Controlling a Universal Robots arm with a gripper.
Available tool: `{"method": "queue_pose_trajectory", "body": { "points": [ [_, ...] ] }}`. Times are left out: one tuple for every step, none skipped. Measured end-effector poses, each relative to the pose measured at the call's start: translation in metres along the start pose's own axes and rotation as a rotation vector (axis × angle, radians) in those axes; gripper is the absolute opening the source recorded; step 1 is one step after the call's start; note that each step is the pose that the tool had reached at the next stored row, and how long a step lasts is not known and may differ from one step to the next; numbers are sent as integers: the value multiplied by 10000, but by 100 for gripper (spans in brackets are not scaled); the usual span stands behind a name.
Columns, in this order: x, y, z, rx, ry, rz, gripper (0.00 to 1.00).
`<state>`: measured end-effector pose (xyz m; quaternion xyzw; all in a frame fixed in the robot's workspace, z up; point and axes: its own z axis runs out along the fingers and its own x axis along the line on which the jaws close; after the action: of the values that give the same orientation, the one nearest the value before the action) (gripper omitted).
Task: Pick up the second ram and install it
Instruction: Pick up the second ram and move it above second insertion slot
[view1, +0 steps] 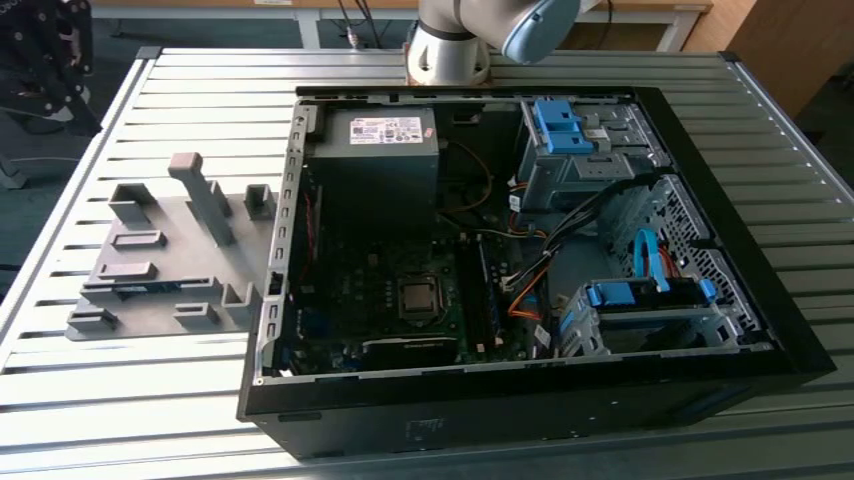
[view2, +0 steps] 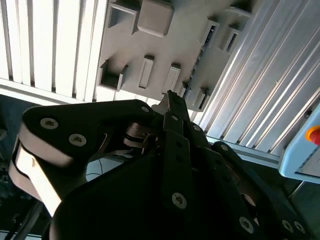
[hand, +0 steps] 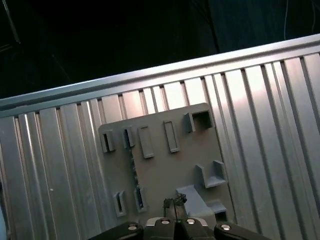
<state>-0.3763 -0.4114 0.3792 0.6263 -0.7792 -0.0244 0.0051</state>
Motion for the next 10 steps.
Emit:
{"method": "queue_pose_trajectory", "body": {
  "points": [
    [0,0,0,-4,8,-172,11],
    [0,0,0,-8,16,-347,11],
    [0,0,1,-12,23,-534,11],
    [0,0,1,-15,31,-709,11],
    [0,0,1,-19,39,-888,11],
    [0,0,1,-24,47,-1067,11],
    [0,0,1,-28,55,-1248,11],
    [0,0,2,-32,63,-1426,11],
    [0,0,2,-36,71,-1617,11],
    [0,0,2,-40,80,-1797,11]
  ]
}}
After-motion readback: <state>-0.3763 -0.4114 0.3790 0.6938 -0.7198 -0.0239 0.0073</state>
